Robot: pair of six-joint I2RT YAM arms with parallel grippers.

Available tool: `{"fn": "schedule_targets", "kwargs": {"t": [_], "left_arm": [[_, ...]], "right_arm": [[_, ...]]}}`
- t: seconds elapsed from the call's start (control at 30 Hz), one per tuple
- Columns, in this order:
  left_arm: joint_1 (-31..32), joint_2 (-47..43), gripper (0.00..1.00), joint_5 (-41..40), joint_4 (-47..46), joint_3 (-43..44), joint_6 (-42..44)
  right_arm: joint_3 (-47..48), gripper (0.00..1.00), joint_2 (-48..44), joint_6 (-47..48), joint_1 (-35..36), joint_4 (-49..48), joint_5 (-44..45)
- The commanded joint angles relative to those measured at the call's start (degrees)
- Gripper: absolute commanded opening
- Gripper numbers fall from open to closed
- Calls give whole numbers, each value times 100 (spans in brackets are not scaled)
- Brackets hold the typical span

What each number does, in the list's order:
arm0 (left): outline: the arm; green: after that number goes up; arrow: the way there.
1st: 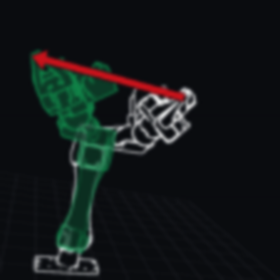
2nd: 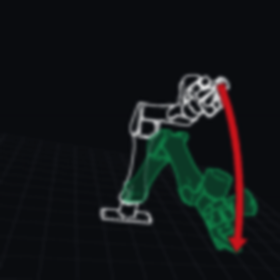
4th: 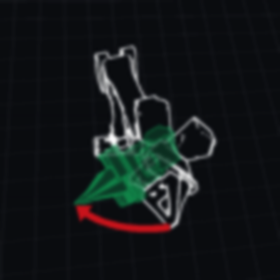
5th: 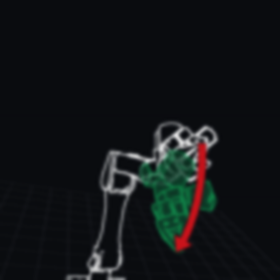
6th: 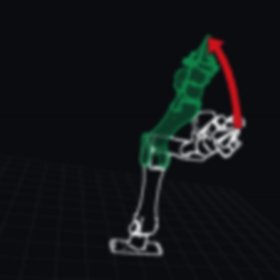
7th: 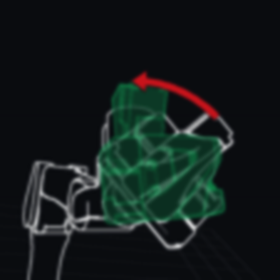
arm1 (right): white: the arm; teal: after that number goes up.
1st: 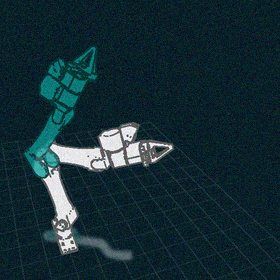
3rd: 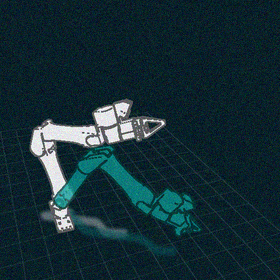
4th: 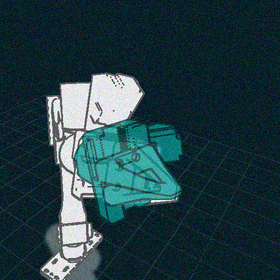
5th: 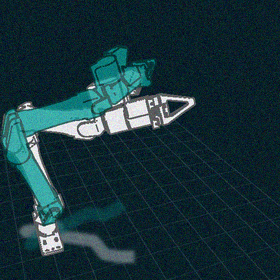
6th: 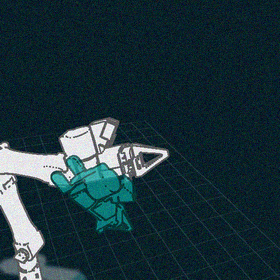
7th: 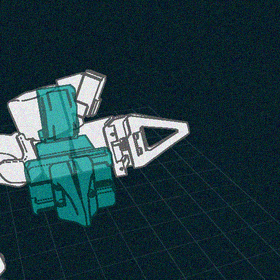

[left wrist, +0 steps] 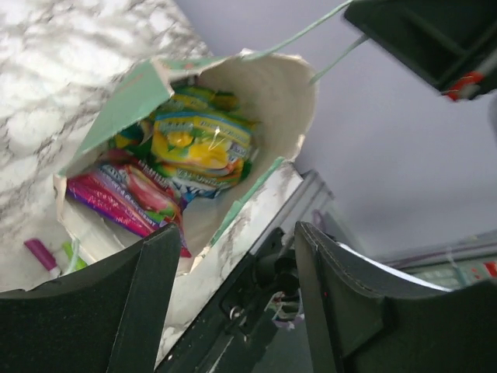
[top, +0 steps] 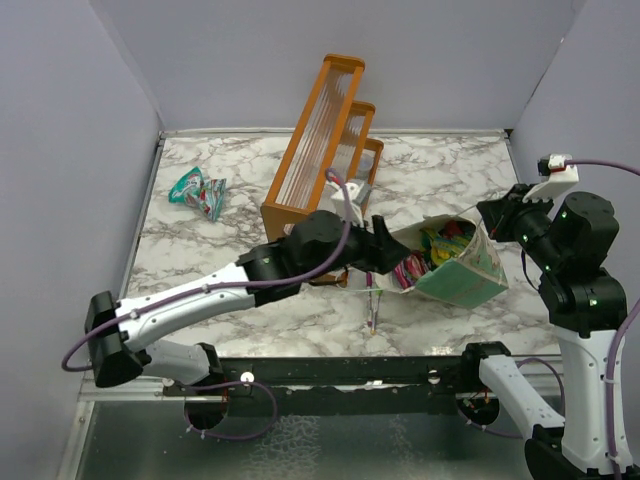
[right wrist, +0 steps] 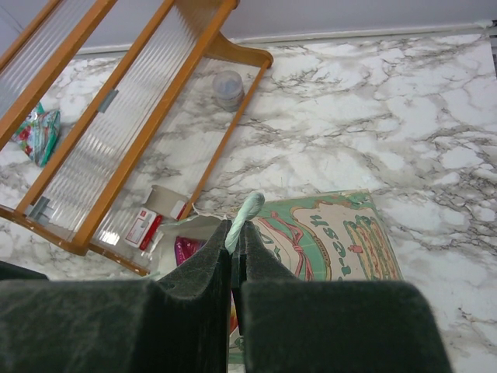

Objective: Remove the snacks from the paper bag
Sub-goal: Take out the snack from the paper bag.

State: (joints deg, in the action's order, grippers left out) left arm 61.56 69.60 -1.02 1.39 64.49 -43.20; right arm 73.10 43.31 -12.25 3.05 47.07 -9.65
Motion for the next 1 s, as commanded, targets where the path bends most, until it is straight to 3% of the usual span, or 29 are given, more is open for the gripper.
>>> {"fn": "schedule_targets", "kwargs": {"t": [0.0, 0.1, 0.3, 0.67, 0.97], "left_arm": [[767, 778, 62, -2114, 1230, 1016, -614], [886, 1198, 58, -2495, 1692, 1164, -1433], [885, 1558, 45, -2828, 1634, 1031, -1990], [862, 2241, 42, -2801, 1827, 1148, -2696], [715, 3037, 41, -2599, 1750, 1513, -2621]], "right_arm": [[78, 1, -54, 52, 59, -576, 133], [110, 1, -43, 66, 73, -568, 160], [137, 1, -44, 77, 82, -531, 183], [169, 1, -25, 84, 107, -511, 200], [147, 1, -45, 93, 117, -523, 203]]}}
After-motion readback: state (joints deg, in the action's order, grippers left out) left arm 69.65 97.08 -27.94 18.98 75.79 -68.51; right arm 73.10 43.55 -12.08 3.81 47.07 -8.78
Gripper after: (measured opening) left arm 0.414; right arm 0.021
